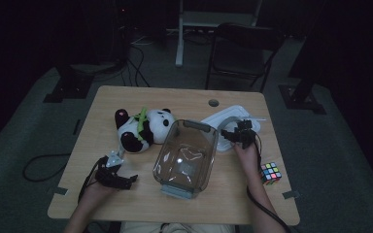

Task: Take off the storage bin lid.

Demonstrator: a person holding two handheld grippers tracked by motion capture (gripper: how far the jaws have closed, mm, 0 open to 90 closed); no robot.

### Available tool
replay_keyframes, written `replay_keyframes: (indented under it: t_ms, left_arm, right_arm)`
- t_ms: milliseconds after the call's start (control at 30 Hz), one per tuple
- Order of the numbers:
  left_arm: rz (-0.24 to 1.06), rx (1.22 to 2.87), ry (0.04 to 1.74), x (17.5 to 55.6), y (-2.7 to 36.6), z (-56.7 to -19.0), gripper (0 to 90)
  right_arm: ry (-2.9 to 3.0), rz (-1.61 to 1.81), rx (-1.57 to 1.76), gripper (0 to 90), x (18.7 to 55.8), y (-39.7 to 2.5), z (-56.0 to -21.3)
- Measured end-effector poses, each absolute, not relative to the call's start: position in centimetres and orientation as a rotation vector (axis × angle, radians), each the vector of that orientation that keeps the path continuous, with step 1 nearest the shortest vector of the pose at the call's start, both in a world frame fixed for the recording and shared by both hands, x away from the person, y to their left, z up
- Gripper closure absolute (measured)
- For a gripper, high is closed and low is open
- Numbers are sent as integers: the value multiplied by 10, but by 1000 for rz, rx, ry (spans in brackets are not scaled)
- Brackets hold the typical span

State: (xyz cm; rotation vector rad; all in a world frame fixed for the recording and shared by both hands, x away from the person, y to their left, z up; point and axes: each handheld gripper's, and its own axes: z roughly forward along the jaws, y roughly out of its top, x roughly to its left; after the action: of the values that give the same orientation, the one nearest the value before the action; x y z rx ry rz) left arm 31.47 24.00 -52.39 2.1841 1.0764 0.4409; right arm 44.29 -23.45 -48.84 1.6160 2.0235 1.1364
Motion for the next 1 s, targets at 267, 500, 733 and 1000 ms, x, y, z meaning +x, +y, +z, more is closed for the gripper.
replay_keyframes:
  t_ms: [267, 500, 733, 1000]
  left_arm:
    - [441, 2185, 1076, 315, 240, -524, 21]
    - [442, 2182, 1082, 315, 240, -524, 21]
    - [442, 2181, 1085, 314, 239, -524, 21]
    - [450, 2174, 1100, 314, 239, -524, 22]
  right_arm:
    - [2041, 1151, 1552, 194, 419, -228, -486]
    - [2112, 1175, 1461, 124, 399, -222, -490]
    - [2096, 1137, 1385, 124, 380, -217, -494]
    - [2135, 1105, 1303, 124, 359, -218, -503]
